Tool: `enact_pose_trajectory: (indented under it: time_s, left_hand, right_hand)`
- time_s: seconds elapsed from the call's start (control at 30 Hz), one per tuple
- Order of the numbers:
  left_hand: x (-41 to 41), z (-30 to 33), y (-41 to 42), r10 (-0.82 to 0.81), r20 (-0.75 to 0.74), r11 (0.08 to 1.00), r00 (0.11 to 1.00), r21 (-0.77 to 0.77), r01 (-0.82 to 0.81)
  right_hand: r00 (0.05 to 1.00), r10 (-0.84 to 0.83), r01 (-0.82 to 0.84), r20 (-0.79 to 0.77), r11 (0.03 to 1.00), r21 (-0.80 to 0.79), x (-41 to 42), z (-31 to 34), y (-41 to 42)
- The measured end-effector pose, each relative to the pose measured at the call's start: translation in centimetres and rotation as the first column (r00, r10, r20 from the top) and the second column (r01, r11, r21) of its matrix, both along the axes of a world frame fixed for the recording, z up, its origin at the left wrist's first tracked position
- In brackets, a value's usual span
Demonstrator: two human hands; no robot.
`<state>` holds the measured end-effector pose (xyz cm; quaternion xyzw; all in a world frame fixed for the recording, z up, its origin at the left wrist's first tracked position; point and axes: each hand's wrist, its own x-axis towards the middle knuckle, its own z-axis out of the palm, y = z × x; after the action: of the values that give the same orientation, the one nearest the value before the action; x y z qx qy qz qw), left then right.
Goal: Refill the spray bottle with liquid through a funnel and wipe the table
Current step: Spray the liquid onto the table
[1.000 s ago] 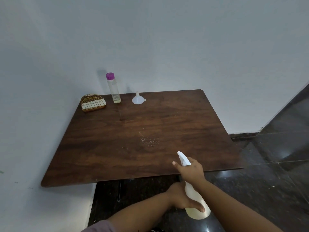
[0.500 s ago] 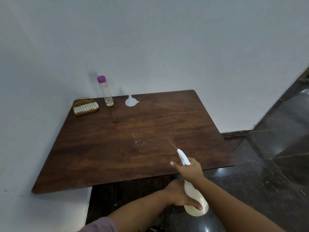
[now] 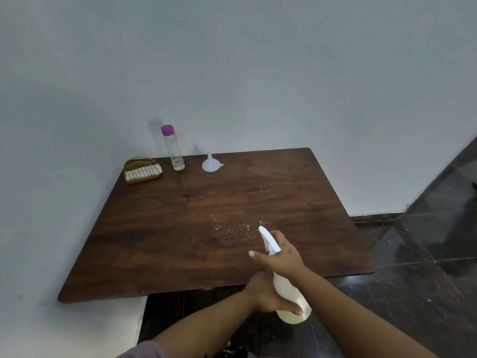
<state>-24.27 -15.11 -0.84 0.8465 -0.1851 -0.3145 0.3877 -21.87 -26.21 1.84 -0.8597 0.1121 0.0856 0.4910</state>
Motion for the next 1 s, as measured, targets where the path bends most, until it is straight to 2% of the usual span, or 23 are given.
enact_pose_trajectory:
  time_s: [0.17,0.33,0.53,0.63,0.73,0.87,1.0]
  left_hand:
    - [5.2,1.4,2.1,0.034,0.146,0.999,0.989,0.013,-0.036]
    - [11.9,2.5,4.3,0.096,0.220,0.993,0.971,0.041,-0.108]
    - [21.2,3.3,6.0,0.156,0.297,0.986,0.942,0.010,-0.167]
    - [25.3,3.5,6.6,0.217,0.281,0.976,0.935,-0.033,-0.217]
    - [29.4,3.7,7.0,0.256,0.270,0.967,0.928,-0.054,-0.251]
    - [34.9,4.0,5.9,0.276,0.333,0.960,0.902,-0.046,-0.276]
    - [38.6,3.6,3.9,0.283,0.337,0.956,0.898,-0.027,-0.292]
  right_hand:
    - [0.995,-0.006,-0.003,0.099,0.996,0.094,3.7,2.2,0.5]
    - [0.992,0.056,-0.061,0.116,0.997,0.036,9.1,3.8,1.0]
    - [0.992,0.127,-0.127,0.009,0.990,0.063,17.3,3.2,1.2]
    - [0.981,0.191,-0.191,-0.026,0.981,-0.029,21.4,3.4,2.0]
    - [0.990,0.118,-0.117,-0.080,0.993,0.020,25.1,3.1,2.5]
    - [0.995,0.085,-0.079,-0.042,0.990,0.120,30.3,3.5,2.0]
    - [1.000,-0.003,0.003,-0.009,0.998,0.062,35.4,2.5,1.3]
